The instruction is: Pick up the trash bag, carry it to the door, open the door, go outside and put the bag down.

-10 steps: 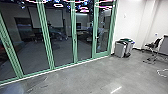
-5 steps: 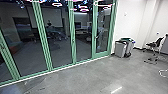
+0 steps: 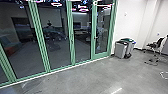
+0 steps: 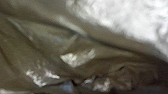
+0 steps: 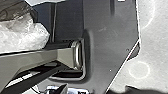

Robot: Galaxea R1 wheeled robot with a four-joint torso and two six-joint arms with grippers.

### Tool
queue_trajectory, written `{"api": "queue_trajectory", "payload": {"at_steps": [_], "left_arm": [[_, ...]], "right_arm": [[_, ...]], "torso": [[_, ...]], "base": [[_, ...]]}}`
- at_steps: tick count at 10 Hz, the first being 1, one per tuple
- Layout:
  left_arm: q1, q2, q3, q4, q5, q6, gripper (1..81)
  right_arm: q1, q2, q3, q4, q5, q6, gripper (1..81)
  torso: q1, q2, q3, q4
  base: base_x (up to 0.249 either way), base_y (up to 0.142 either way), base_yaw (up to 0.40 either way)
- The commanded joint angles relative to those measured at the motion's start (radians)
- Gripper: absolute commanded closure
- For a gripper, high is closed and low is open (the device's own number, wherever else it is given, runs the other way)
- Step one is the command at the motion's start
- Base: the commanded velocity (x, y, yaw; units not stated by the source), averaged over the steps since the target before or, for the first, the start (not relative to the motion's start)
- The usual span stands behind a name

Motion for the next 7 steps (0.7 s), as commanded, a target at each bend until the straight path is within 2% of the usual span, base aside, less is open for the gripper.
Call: {"api": "queue_trajectory", "payload": {"at_steps": [1,7], "left_arm": [[-0.054,0.0,0.001,0.005,0.071,0.003,81.1],[-0.054,0.0,0.001,0.005,0.072,0.004,81.1]], "right_arm": [[0.047,0.002,0.002,-0.002,-0.063,-0.003,1.0],[0.048,0.003,0.002,-0.002,-0.063,-0.003,1.0]], "torso": [[0.0,0.0,0.0,0.0],[0.0,0.0,0.0,0.0]], "base": [[0.154,-0.082,0.0],[0.154,-0.082,0.0]]}}
